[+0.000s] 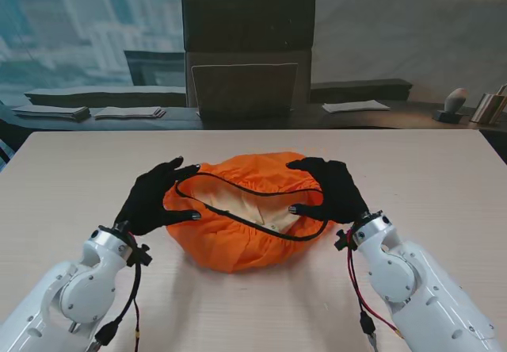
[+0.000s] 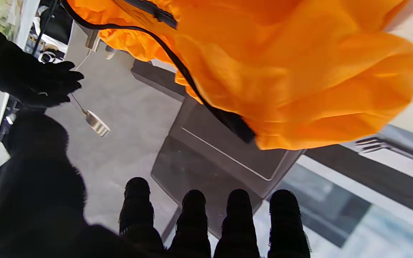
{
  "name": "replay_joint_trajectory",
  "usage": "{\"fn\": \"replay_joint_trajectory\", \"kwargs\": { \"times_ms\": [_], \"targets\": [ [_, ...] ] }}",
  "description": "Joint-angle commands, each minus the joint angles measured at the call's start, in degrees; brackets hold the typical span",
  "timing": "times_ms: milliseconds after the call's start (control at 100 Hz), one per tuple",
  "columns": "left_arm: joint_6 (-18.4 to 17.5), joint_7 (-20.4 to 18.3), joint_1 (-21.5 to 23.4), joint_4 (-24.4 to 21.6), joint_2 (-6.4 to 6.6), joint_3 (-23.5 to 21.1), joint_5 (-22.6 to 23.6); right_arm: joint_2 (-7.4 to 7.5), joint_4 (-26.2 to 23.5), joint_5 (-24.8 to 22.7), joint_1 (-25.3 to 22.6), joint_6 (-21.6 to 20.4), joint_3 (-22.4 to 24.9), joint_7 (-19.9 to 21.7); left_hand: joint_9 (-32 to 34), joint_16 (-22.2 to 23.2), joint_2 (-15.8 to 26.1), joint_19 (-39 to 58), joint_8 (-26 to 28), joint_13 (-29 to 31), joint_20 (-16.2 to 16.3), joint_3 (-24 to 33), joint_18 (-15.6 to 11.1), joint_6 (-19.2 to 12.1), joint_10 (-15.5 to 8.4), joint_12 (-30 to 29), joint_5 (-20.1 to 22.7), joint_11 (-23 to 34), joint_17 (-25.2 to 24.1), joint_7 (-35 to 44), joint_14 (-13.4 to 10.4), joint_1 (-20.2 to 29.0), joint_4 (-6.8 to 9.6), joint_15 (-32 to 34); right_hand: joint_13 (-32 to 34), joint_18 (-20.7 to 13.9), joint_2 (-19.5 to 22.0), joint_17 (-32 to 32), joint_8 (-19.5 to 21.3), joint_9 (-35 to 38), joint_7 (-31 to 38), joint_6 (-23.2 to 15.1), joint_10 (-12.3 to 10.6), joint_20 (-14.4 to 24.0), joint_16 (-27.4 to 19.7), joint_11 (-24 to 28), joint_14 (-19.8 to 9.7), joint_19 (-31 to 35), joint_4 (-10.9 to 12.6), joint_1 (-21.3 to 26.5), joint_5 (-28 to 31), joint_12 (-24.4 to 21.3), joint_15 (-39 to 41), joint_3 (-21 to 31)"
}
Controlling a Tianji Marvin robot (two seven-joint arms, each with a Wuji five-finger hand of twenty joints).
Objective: Fit a rain cover over a backpack
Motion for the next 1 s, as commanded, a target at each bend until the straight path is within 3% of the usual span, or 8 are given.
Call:
{"fn": "replay_joint_trajectory", "kwargs": {
  "times_ms": [0,190,240,340,410,480,600,990],
  "targets": [
    [-0.17,0.92,-0.49,-0.42,-1.30,1.99,-1.30,-0.59,-0.80,-1.70,-0.94,1.90,-0.85,-0.63,-2.19,0.22,2.52,-1.28,0.24,-1.69,0.63,-1.80,-1.52,-0.60,-1.04,0.71,-2.03,-0.35,-0.72,0.15,-1.03,-1.11,1.94,-1.23,-1.87,-2.69,-0.18,0.04,-3.12,-0.24,1.77,-0.87,-2.09,-1.40,-1.28,-1.92,-2.15,-0.95,3.99,-2.98,-0.53,-1.23,-1.78,-4.47],
    [-2.35,-2.59,-2.89,1.15,-1.61,5.22,-9.68,-1.11,-4.62,8.02,-3.91,2.96,-1.16,4.47,-1.04,0.05,2.51,-0.11,1.45,-0.95,-0.02,-1.64,-4.70,-0.29,-0.85,0.77,-2.04,2.26,0.11,2.77,-1.62,-0.62,2.32,-0.40,1.34,-3.87,1.52,2.03,-3.80,3.41,3.06,-0.34,-1.42,-5.36,-1.91,-2.20,-2.59,1.95,4.77,-0.97,1.96,-0.97,-2.99,-2.70],
    [-2.26,-3.47,-3.80,2.17,-1.63,6.08,-11.39,-1.19,-4.76,8.05,-3.94,3.77,-1.91,4.28,-0.96,0.03,2.34,0.61,1.60,-0.62,0.00,-1.50,-5.49,0.13,-0.58,0.61,-1.91,2.49,0.26,3.23,-1.32,-0.22,2.41,-0.09,1.39,-4.77,3.58,1.82,-3.80,3.45,3.11,-0.73,-1.84,-7.43,-2.02,-2.30,-3.46,3.48,5.19,1.62,2.01,-0.87,-3.37,-5.22],
    [-2.52,-6.46,-5.63,4.47,-1.36,7.40,-13.87,-1.92,-3.93,8.40,-3.34,4.74,-4.01,1.55,-0.88,0.13,1.91,1.61,1.93,-0.68,-0.12,-1.08,-6.90,0.90,-0.31,0.40,-2.02,3.03,0.35,4.44,-1.08,1.10,2.65,0.95,3.81,-5.47,8.25,2.72,-2.80,6.44,4.80,-1.23,-2.51,-10.89,-1.21,-0.76,-4.26,8.11,6.97,12.90,4.68,-0.16,-1.86,-13.07],
    [-2.37,-6.88,-6.24,5.84,-0.98,7.56,-11.81,-2.25,-3.08,8.49,-2.82,5.52,-5.07,0.26,-0.81,0.10,2.44,2.02,1.75,-0.60,-0.05,-1.06,-6.66,1.16,-0.06,0.33,-2.13,3.11,0.39,4.31,-0.91,0.90,2.75,1.24,4.70,-6.48,1.87,3.05,-1.94,7.53,5.39,-1.30,-3.19,-11.24,-0.86,-0.19,-4.98,9.62,2.69,6.27,5.98,0.30,-1.39,20.06],
    [-1.62,-7.00,-6.83,6.69,-1.21,7.92,-13.57,-2.44,-2.94,9.15,-2.80,7.02,-5.57,0.00,-0.64,0.05,2.04,2.21,1.83,-0.51,-0.06,-0.62,-6.51,1.75,0.22,0.41,-1.93,3.47,0.23,4.68,-0.81,1.94,2.94,1.45,4.88,-6.28,0.25,3.02,-1.81,7.81,5.37,-1.57,-2.91,-11.22,-0.84,-0.29,-4.77,9.73,2.00,6.03,7.38,0.27,-1.36,25.74],
    [-1.40,-5.98,-7.29,7.50,-1.34,8.16,-12.58,-2.41,-2.46,9.30,-2.40,7.75,-5.93,0.34,-0.33,-0.03,2.96,3.52,2.00,0.35,0.29,-0.47,-4.44,2.47,0.26,0.64,-2.05,4.62,0.56,5.74,-0.48,1.58,2.90,1.96,4.22,-5.41,1.37,2.63,-1.92,7.07,4.66,-2.16,-2.89,-11.68,-1.15,-0.92,-4.75,8.97,1.56,6.45,6.65,0.04,-1.99,20.31],
    [-1.88,-5.03,-6.42,7.30,-1.32,7.48,-11.08,-1.83,-4.41,8.77,-3.17,9.24,-5.82,2.66,-0.16,-0.01,3.54,4.74,2.66,0.92,0.45,0.04,-3.27,2.48,0.29,0.92,-2.17,6.26,0.55,7.87,-0.26,1.49,3.06,2.04,2.18,-4.27,3.20,1.43,-2.41,5.04,3.99,-2.65,-1.92,-12.83,-1.70,-1.92,-3.57,7.48,2.55,7.67,4.55,-0.48,-2.95,2.25]
  ]
}}
